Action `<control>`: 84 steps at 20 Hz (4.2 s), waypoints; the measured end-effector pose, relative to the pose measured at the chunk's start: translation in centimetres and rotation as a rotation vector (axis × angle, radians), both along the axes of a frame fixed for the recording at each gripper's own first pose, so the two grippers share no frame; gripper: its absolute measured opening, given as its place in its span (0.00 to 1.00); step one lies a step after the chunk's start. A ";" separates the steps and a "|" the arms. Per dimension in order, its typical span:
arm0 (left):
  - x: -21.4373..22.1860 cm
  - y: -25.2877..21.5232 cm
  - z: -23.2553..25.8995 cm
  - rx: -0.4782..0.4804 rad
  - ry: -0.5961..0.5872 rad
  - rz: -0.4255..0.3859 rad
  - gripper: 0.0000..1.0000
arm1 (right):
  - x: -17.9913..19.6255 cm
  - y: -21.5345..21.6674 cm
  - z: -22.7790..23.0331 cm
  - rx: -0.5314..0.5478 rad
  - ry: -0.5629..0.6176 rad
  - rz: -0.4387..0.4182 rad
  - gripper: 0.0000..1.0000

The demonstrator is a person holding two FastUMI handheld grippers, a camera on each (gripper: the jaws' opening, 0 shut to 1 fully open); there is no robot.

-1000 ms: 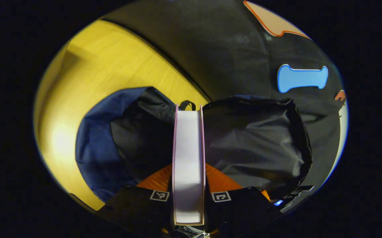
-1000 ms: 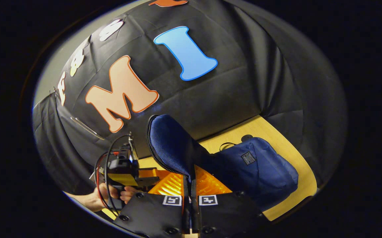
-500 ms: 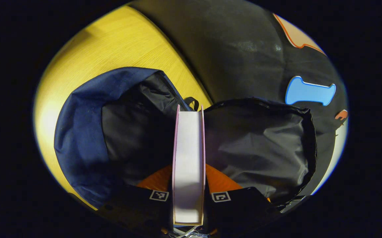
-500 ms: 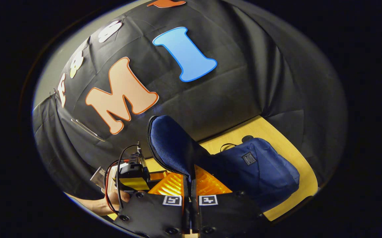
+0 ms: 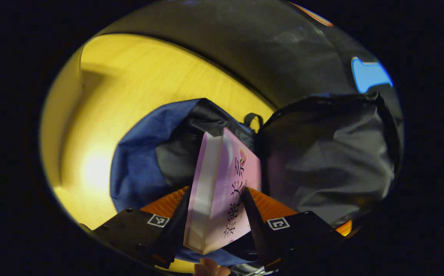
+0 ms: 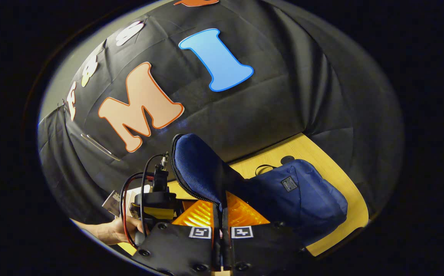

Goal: Open the schoolbag, grab two books from the bookshelf and put them into the schoolbag.

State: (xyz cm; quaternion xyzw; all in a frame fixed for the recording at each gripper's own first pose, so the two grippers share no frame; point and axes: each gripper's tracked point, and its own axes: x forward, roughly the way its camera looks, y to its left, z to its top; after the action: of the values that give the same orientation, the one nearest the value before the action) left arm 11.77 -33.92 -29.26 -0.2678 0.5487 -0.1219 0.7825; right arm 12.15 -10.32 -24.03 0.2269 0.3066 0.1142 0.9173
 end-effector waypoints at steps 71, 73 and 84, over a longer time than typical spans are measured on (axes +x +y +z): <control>0.0 57.4 6.2 0.486 -0.033 -0.040 0.35 | -1.6 -0.6 0.6 -0.071 0.008 -0.188 0.05; 0.2 57.8 7.7 0.443 -0.063 -0.008 0.35 | -1.6 -0.6 0.5 -0.068 0.008 -0.193 0.06; -0.6 62.1 15.3 0.188 -0.165 0.189 0.34 | -1.6 -0.7 0.5 -0.066 0.009 -0.211 0.05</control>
State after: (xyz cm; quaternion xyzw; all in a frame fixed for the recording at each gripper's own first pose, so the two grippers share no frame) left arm 11.16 28.21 -13.94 -0.2331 0.4640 -0.0173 0.8544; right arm 10.51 -11.03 -23.52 0.2281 0.2888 0.0061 0.9298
